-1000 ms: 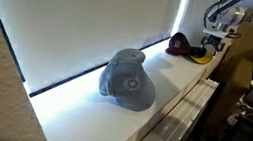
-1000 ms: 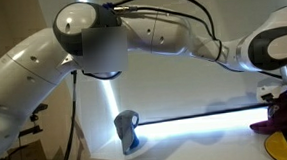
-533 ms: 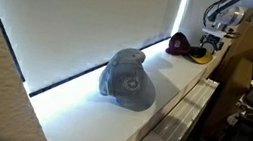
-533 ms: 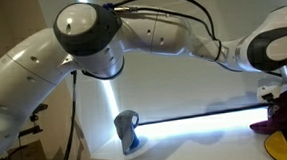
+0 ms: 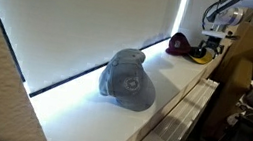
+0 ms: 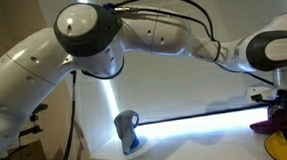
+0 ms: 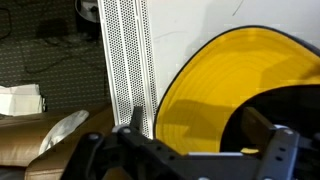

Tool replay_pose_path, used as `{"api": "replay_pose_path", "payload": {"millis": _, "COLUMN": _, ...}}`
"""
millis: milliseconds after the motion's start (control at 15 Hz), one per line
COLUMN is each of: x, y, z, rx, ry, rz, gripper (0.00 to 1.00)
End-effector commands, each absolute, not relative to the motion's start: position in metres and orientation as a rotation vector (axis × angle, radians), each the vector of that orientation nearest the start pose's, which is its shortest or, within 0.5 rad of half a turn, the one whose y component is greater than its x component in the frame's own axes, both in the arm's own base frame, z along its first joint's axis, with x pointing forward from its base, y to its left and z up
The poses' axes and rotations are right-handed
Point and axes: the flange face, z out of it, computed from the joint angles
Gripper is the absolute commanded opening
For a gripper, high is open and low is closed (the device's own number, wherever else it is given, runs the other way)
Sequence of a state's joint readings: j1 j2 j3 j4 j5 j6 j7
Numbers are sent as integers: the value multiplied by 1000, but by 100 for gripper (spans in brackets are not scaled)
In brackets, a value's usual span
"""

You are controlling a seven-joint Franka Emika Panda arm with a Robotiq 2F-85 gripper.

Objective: Slide the black cap to the left on the windowsill

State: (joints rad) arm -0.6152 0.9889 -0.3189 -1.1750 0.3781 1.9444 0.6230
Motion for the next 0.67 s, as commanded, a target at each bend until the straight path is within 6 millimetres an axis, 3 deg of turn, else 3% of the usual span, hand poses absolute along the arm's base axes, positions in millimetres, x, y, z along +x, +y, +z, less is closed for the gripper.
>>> {"api": "replay_pose_path", "payload": {"millis": 0, "x": 511, "y": -539, "z": 188, "rx": -2107, "ry": 2196, "rz": 247, "gripper": 100}}
{"api": "replay_pose_path", "payload": {"millis": 133, "x": 517, "y": -538, "z": 189, "rx": -2053, "ry": 2223, "rz": 207, "gripper": 100}}
{"api": "replay_pose_path", "payload": {"millis": 267, "x": 529, "y": -546, "z": 184, "rx": -1869, "ry": 2264, "rz": 87, "gripper": 100}}
{"api": "replay_pose_path", "payload": {"millis": 400, "x": 524, "y": -561, "z": 177, "rx": -1741, "ry": 2326, "rz": 2, "gripper": 100}}
{"api": "replay_pose_path", "payload": {"millis": 533, "x": 509, "y": -570, "z": 171, "rx": -1704, "ry": 2363, "rz": -12, "gripper": 100}}
{"api": "replay_pose_path", "payload": {"millis": 600, "x": 520, "y": -557, "z": 176, "rx": -1775, "ry": 2346, "rz": 15, "gripper": 100}}
